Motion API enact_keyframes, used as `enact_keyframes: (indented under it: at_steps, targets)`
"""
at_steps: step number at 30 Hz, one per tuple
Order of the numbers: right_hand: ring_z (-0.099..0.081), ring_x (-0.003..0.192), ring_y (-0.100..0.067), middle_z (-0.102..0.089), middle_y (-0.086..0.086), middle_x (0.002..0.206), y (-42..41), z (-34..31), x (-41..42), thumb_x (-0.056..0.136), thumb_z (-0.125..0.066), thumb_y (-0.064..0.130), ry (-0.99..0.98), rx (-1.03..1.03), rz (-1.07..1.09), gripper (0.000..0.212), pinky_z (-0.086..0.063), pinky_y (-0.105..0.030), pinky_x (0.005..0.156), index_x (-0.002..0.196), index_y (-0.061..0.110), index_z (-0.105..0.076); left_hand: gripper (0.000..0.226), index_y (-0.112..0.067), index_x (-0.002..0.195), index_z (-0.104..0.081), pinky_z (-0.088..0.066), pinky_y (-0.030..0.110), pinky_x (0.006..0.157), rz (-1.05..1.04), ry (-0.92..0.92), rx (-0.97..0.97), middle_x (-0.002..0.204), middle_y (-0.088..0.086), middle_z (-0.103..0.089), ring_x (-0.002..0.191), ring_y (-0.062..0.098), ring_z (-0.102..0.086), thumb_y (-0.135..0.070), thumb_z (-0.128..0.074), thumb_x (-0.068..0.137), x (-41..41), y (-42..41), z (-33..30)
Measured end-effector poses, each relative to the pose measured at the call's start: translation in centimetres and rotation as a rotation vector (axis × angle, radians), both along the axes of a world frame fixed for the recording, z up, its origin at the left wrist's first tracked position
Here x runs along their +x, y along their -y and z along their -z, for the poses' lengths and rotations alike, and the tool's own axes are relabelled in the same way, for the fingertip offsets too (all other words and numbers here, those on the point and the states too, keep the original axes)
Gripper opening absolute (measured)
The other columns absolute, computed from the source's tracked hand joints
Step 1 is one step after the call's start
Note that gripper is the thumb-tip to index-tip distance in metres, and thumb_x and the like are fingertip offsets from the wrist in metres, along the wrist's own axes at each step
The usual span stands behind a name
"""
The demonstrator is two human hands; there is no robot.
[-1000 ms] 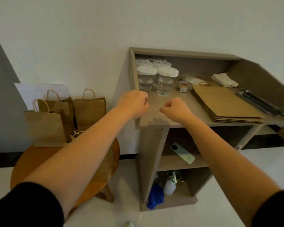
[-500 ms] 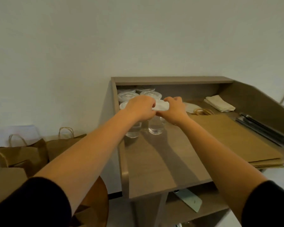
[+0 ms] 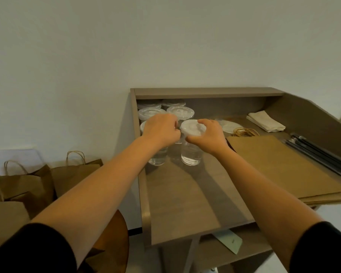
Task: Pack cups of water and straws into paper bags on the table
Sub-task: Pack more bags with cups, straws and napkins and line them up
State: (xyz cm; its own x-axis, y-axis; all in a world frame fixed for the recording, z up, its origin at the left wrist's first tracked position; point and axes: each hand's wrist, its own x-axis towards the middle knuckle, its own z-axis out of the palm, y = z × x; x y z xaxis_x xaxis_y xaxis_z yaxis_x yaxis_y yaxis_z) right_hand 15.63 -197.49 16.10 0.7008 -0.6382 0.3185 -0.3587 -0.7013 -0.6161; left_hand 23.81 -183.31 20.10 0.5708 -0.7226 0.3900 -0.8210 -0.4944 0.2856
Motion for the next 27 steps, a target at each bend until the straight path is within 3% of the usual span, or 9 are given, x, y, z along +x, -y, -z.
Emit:
enact_keyframes:
  at_steps: [6,8,11,14,18,21,24,27]
  targets:
    - [-0.046,0.116,-0.021,-0.047,-0.006,0.129,-3.5,-2.5,-6.1,0.064,-0.075,0.038,0.133,-0.070,-0.019,0.072,-0.037,-0.026,0.089,0.129,0.019,-0.050,0.018,-0.007,0.072,-0.059,-0.045,0.036,0.066,0.044,-0.278,-0.098,0.075,0.009,-0.061,0.070,0.021,-0.054,-0.023,-0.065,0.074,-4.2,-2.5,0.2]
    - [-0.049,0.113,-0.021,-0.050,-0.007,0.127,-5.3,-3.4,-8.5,0.063,-0.076,0.039,0.158,-0.069,-0.052,0.074,-0.045,-0.032,0.091,0.129,0.018,-0.051,0.028,-0.007,0.088,-0.063,-0.049,0.038,0.076,0.106,-0.445,-0.105,0.086,0.004,-0.063,0.079,0.018,-0.057,-0.025,-0.074,0.070,-6.4,-3.7,0.4]
    - [-0.053,0.105,-0.018,-0.054,-0.001,0.117,-8.7,-4.4,-12.3,0.063,-0.077,0.039,0.202,-0.032,-0.114,0.076,-0.050,-0.031,0.082,0.130,0.016,-0.050,0.071,-0.019,0.127,-0.053,-0.046,0.039,0.098,0.287,-0.668,-0.146,0.120,-0.003,-0.062,0.111,0.014,-0.057,-0.023,-0.084,0.064,-10.6,-6.0,1.1]
    - [-0.050,0.105,-0.015,-0.051,0.002,0.118,-12.0,-4.2,-15.8,0.064,-0.078,0.040,0.209,-0.022,-0.175,0.080,-0.045,-0.024,0.077,0.134,0.018,-0.045,0.070,-0.022,0.128,-0.052,-0.047,0.031,0.097,0.415,-0.668,-0.308,0.119,-0.007,-0.062,0.111,0.007,-0.057,-0.019,-0.085,0.065,-14.8,-8.4,2.2]
    - [-0.045,0.117,-0.019,-0.044,-0.003,0.135,-15.3,-3.2,-19.5,0.065,-0.079,0.044,0.071,0.000,-0.297,0.086,-0.042,-0.031,0.089,0.138,0.022,-0.040,0.060,-0.039,0.114,-0.054,-0.047,0.014,0.086,0.379,-0.646,-0.427,0.108,-0.020,-0.064,0.103,-0.008,-0.057,-0.020,-0.085,0.065,-18.8,-12.6,4.3]
    - [-0.043,0.117,-0.014,-0.043,0.005,0.135,-17.0,-2.7,-21.5,0.066,-0.078,0.047,-0.105,0.017,-0.482,0.083,-0.040,-0.028,0.092,0.137,0.027,-0.039,0.065,-0.035,0.119,-0.051,-0.048,0.022,0.092,0.338,-0.755,-0.464,0.113,-0.015,-0.062,0.107,-0.002,-0.057,-0.017,-0.084,0.067,-20.5,-16.2,6.5]
    - [-0.040,0.112,-0.005,-0.038,0.017,0.127,-19.0,-2.2,-21.8,0.069,-0.076,0.046,-0.245,0.067,-0.633,0.082,-0.034,-0.014,0.080,0.138,0.031,-0.035,0.071,-0.026,0.128,-0.049,-0.047,0.033,0.099,0.270,-0.787,-0.446,0.121,-0.006,-0.060,0.113,0.007,-0.055,-0.018,-0.084,0.067,-21.5,-19.7,8.5]
    - [-0.038,0.113,-0.004,-0.035,0.019,0.126,-21.4,-1.0,-20.9,0.071,-0.077,0.042,-0.367,0.081,-0.767,0.084,-0.033,-0.011,0.081,0.140,0.032,-0.031,0.075,-0.023,0.130,-0.047,-0.044,0.043,0.103,0.239,-0.810,-0.447,0.125,-0.001,-0.059,0.117,0.013,-0.054,-0.016,-0.085,0.066,-22.0,-22.9,10.3]
